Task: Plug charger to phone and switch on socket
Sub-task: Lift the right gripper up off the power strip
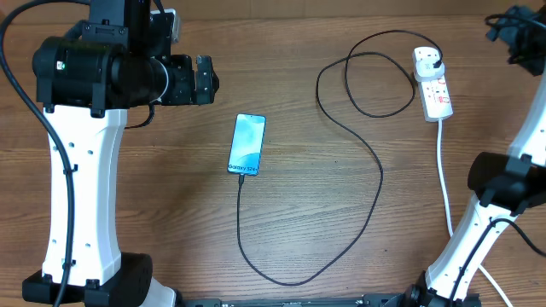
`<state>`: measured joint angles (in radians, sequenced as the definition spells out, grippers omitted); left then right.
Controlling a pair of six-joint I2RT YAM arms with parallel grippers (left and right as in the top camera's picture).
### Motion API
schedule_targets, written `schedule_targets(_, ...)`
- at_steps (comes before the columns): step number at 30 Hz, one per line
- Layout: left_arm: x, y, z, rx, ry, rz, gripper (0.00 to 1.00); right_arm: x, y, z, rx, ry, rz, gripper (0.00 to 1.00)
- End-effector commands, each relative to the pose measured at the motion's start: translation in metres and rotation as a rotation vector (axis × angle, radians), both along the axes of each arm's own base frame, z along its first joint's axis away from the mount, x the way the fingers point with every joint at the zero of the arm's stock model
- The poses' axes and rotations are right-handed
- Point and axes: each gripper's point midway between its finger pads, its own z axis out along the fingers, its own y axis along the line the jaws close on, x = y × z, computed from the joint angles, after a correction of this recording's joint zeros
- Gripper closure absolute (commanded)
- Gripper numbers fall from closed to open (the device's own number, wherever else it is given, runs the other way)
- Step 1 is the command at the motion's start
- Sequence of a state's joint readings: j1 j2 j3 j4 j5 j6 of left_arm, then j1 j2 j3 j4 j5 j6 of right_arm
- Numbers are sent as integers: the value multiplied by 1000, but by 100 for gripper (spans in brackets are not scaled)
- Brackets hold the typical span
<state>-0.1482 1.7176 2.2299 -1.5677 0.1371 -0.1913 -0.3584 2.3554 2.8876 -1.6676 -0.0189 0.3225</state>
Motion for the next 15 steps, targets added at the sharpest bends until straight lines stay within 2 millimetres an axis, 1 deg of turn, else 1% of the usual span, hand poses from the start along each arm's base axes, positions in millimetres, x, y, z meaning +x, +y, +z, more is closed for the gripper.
schedule_targets(1, -4, 4, 8, 11, -29, -1, 0, 0, 24, 54, 37, -173, 84, 23)
schedule_targets(3, -4, 4, 8, 11, -29, -1, 0, -2, 49, 81, 75, -262, 207, 24)
schedule_targets(5, -4, 4, 8, 11, -29, -1, 0, -9, 69, 105, 103, -324, 261, 24)
schedule_targets(8, -4, 4, 8, 11, -29, -1, 0, -25, 95, 139, 94, -397, 319, 24)
schedule_targets(11, -4, 4, 8, 11, -29, -1, 0, -40, 126, 166, 68, -454, 397, 23)
schedule_targets(13, -4, 4, 8, 11, -29, -1, 0, -52, 150, 184, 48, -493, 465, 23)
schedule_targets(14, -4, 4, 8, 11, -29, -1, 0, -60, 166, 194, 41, -516, 507, 19)
schedule_targets(15, -4, 4, 8, 11, -29, -1, 0, -64, 174, 198, 41, -527, 524, 18)
